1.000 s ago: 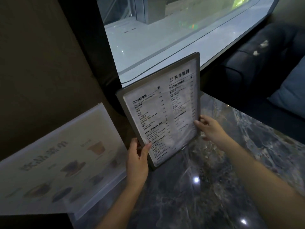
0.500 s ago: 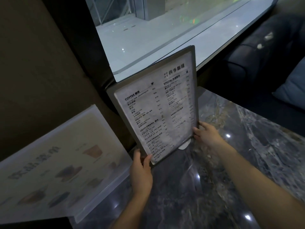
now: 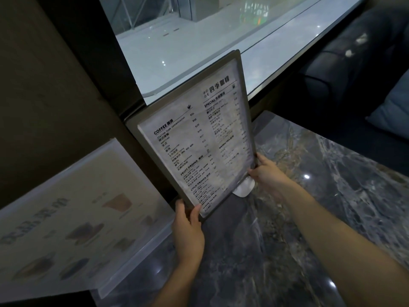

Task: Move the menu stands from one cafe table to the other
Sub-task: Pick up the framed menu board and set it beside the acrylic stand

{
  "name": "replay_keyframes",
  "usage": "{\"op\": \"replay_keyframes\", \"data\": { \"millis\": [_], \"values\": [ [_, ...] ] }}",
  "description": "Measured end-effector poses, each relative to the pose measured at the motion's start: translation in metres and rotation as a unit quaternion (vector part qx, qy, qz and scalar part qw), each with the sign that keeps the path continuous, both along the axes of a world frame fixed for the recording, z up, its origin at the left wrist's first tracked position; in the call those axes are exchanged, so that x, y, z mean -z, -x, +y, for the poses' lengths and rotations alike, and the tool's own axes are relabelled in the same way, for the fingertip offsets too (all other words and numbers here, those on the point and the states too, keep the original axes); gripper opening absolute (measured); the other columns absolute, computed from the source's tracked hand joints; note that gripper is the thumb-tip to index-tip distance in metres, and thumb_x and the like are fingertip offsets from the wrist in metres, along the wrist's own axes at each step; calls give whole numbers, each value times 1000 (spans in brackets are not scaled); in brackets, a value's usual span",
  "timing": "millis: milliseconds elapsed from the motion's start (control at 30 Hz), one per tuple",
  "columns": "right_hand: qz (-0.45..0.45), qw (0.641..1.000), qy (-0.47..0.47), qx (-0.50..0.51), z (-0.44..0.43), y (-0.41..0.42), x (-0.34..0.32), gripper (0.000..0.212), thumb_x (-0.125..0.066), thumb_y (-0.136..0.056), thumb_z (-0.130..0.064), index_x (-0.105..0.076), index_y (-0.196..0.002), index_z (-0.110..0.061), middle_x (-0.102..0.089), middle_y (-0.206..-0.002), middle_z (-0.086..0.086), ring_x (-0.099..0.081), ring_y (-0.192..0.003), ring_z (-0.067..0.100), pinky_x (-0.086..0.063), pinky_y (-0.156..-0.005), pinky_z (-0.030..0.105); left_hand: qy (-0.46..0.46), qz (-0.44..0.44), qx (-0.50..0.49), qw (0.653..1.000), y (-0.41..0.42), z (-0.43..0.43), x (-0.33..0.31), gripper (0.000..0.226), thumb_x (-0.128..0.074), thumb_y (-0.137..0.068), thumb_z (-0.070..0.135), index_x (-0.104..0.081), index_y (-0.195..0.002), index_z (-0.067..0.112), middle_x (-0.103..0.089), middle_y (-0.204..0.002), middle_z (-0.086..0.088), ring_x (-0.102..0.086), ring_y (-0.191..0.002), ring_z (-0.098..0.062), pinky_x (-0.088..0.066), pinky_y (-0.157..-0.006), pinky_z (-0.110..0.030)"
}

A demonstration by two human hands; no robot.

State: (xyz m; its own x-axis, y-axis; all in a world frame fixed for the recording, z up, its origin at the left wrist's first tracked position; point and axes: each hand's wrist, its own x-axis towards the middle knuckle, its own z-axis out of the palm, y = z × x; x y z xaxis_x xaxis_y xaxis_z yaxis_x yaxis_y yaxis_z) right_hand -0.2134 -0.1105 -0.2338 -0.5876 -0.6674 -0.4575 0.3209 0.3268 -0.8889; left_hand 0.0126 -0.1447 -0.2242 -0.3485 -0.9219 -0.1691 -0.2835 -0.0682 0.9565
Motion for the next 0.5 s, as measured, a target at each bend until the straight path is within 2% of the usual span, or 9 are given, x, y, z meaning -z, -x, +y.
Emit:
{"op": "replay_keyframes", "data": {
  "millis": [167, 300, 400, 467, 500],
  "values": [
    [9, 999, -22, -29, -4, 0, 0, 84, -57, -79, 2, -7, -144, -20, -33, -148, 5, -39, -129, 22, -41, -102, 39, 9, -9, -3, 1000, 1, 0, 1, 37, -53, -90, 25, -46, -83, 60, -58, -109, 5, -57, -109, -19, -54, -88, -46],
    [29, 998, -36, -31, -1, -3, -4, 85, -57, -80, 1, -6, -144, -23, -31, -149, 3, -41, -127, 21, -45, -95, 35, 15, -14, 0, 1000, 1, -1, 4, 32, -53, -90, 25, -46, -84, 55, -60, -106, 7, -58, -106, -17, -54, -88, -42],
    [46, 997, -38, -55, 2, -3, -3, 84, -58, -81, 2, -7, -144, -20, -30, -149, 4, -39, -129, 22, -41, -102, 39, 39, -24, 7, 999, 0, -2, 8, 21, -53, -90, 27, -45, -87, 46, -60, -104, 8, -60, -101, -15, -54, -78, -28],
    [63, 995, -37, -70, 7, -6, -7, 82, -60, -81, -2, -9, -143, -19, -32, -149, 5, -38, -129, 22, -38, -104, 41, 54, -43, 3, 998, -1, -2, 10, 15, -53, -90, 29, -43, -96, 38, -60, -104, 8, -60, -96, -12, -47, -68, -13],
    [95, 992, -42, -78, 9, -11, -10, 80, -60, -82, -6, -11, -143, -19, -33, -148, 4, -39, -128, 21, -37, -105, 39, 56, -52, -5, 997, -1, -3, 9, 16, -55, -89, 30, -43, -99, 35, -60, -102, 9, -60, -93, -10, -44, -64, -10]
  ]
}}
